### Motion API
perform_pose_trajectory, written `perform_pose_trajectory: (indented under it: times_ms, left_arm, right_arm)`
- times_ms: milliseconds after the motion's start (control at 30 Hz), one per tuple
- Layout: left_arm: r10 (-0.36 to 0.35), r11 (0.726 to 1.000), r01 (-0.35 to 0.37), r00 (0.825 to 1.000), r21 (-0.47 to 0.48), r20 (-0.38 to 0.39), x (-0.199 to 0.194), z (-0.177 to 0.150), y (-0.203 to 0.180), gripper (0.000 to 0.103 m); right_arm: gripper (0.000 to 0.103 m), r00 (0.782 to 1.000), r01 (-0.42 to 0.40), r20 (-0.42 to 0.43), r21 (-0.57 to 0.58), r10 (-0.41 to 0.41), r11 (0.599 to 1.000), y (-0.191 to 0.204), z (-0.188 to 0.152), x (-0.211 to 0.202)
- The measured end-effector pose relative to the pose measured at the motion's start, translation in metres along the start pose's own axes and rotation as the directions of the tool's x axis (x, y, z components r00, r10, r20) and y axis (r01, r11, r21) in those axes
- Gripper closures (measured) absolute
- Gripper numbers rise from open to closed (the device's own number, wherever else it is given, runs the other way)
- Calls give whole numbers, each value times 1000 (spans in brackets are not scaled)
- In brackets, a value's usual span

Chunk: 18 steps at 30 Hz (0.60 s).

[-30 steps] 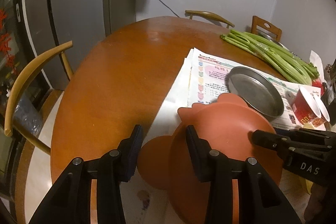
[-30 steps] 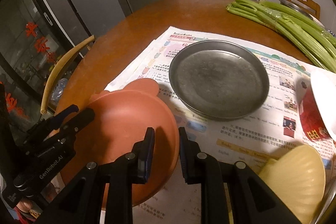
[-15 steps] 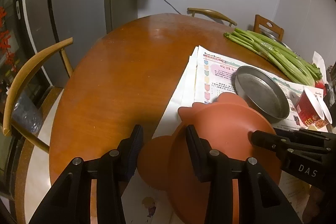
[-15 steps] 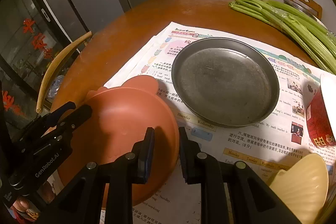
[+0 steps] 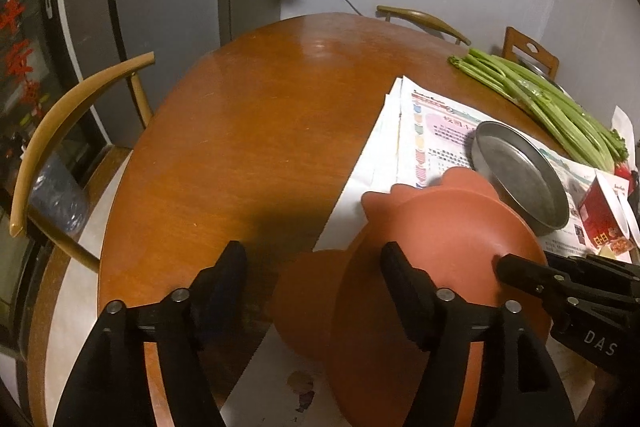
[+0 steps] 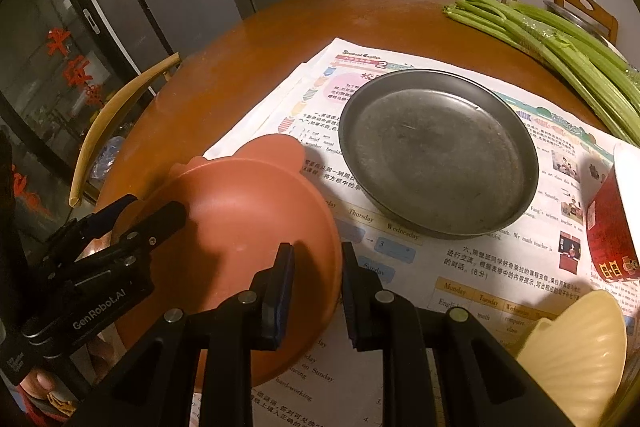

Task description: Organize plates and bowls

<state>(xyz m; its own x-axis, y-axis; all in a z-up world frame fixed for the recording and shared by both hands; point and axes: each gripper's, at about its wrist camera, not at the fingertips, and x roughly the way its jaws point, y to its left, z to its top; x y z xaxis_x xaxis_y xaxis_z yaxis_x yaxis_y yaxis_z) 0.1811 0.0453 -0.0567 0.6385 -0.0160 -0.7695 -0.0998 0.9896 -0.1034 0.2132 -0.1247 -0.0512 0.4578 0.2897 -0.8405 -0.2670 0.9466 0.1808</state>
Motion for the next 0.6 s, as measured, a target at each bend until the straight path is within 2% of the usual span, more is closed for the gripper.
perform_pose_trajectory:
  times_ms: [167, 233, 300, 600]
  left_arm:
    - [10, 1000, -10, 1000, 14, 2, -1, 0, 0, 28]
    - [16, 1000, -16, 1000, 16, 4, -1, 0, 0, 28]
    - [20, 1000, -20, 1000, 12, 7, -2, 1, 0, 27]
    - [33, 999, -32, 999, -17, 31, -10, 5, 7, 24]
  right_arm:
    - [77, 1000, 23, 1, 6, -23, 1000, -2, 0, -1]
    - [68, 1000, 26, 5, 6, -26, 1000, -2, 1, -1]
    - [65, 1000, 29, 7, 2, -29, 1000, -1, 0, -1]
    - [64, 999, 39, 22, -1, -39, 999, 0, 1, -7]
